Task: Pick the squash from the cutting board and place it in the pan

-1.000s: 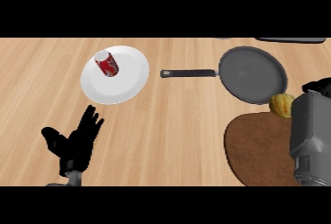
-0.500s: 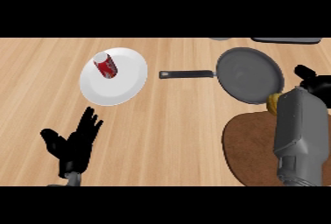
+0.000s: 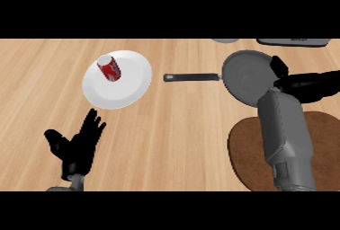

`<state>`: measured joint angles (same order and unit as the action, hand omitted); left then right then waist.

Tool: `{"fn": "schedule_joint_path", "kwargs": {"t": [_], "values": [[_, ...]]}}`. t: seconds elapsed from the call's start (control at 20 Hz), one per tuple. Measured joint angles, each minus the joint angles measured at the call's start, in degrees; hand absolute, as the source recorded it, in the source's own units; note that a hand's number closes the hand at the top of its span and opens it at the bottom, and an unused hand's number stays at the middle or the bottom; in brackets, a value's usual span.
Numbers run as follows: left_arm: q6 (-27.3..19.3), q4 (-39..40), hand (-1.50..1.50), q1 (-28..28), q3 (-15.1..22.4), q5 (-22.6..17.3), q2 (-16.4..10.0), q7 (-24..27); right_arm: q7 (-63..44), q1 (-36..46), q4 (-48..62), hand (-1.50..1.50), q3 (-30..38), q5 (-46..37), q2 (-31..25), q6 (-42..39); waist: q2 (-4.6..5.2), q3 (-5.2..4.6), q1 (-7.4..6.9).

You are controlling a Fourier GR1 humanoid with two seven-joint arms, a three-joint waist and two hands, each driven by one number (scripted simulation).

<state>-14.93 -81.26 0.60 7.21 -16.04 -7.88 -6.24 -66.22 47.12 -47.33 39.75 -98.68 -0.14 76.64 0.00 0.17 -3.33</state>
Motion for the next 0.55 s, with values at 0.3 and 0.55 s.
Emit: {"fn": "schedule_joint_path", "kwargs": {"t": [0.3,0.55], "values": [[0.8,0.2,0.0,-0.2,-0.5,-0.2,-0.5,-0.3,-6.6,0.3,2.9,-1.5,-6.0,-1.8,0.1,3.1,0.0,-0.11,-0.33],[0.8,0.7,0.0,-0.4,-0.2,0.4,0.0,0.6,-11.5,1.4,4.4,-1.5,-5.8,-5.7,0.1,4.7,0.0,-0.13,-0.52]]}}
